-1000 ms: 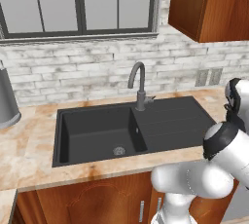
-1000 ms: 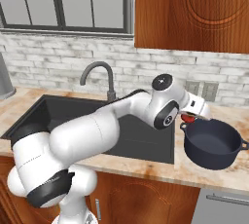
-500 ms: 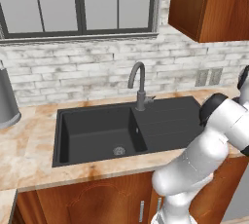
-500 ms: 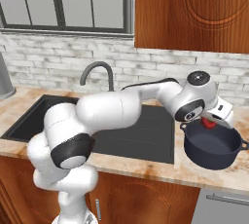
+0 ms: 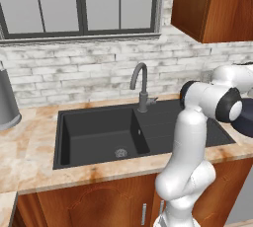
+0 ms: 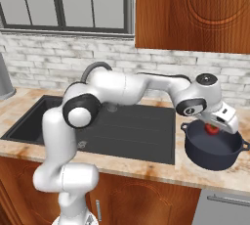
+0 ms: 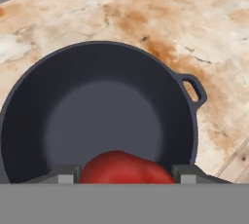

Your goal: Dump the bell pepper from the pot into the sink. Then turn on the water and wash the bell pepper. Then turn off the water and put the bell pepper back in the pot.

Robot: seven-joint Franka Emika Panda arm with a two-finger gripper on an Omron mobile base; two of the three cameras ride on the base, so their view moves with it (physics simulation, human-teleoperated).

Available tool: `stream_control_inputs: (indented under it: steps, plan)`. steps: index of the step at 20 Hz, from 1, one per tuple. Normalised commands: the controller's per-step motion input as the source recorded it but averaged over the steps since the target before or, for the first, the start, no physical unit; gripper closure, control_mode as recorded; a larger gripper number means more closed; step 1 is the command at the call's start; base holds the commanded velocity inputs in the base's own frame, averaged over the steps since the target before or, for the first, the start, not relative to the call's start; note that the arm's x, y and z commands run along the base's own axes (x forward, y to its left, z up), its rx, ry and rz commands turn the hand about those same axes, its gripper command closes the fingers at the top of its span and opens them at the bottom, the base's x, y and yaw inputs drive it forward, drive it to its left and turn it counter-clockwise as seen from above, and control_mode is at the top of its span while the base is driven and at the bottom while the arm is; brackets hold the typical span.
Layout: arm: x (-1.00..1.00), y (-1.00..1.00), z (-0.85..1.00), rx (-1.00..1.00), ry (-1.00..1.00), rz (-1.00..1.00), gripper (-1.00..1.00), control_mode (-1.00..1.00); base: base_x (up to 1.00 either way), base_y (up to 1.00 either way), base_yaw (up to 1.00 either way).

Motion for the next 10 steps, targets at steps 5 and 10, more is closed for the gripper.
stream_control_inputs:
  steps: [5, 10]
  plan:
    - [0.25, -0.08, -0.36, 0.07, 0.1, 0.0, 1.0, -1.0, 0.0, 0.0, 0.0]
    - [0.2, -0.03, -0.27, 0.08, 0.08, 0.0, 1.0, -1.0, 0.0, 0.0, 0.0]
